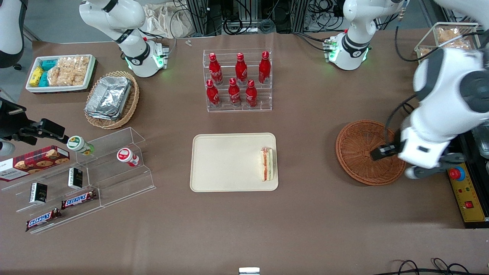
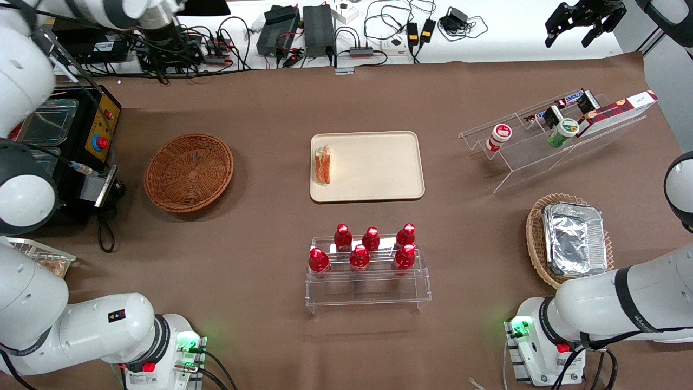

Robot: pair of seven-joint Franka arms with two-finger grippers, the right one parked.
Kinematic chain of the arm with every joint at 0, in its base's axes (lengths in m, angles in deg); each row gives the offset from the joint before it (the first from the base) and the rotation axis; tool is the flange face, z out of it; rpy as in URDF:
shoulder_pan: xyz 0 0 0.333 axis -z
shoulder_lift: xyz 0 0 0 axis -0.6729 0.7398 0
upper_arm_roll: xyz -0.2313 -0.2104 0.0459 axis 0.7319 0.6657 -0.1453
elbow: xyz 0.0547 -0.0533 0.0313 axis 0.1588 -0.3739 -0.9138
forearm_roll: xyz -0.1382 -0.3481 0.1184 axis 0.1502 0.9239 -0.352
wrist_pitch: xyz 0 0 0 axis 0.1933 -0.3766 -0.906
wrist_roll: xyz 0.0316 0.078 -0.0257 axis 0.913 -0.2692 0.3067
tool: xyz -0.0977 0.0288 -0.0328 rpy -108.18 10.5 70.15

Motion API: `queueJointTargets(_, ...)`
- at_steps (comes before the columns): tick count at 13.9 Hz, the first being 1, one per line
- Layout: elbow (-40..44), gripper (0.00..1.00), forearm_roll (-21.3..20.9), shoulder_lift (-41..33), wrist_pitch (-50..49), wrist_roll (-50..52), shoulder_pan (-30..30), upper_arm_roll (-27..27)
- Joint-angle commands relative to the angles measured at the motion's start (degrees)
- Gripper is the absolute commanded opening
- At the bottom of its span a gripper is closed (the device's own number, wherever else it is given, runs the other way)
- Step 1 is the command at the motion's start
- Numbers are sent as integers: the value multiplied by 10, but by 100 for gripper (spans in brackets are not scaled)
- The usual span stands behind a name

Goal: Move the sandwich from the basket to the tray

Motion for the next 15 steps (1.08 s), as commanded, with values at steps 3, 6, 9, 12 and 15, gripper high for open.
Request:
queueJointTargets(3,-11,100,14,-18,-10,-57,-61,5)
queueJointTargets(6,-11,100,29,-26,-20,-109,-80,-2)
queueJointTargets(9,-17,100,37,-38,-31,-181,-11,-117)
queueJointTargets(12,-17,100,85,-47,-36,-267,66,-237)
queueJointTargets(15,-17,100,101,-45,-31,-298,149,-330)
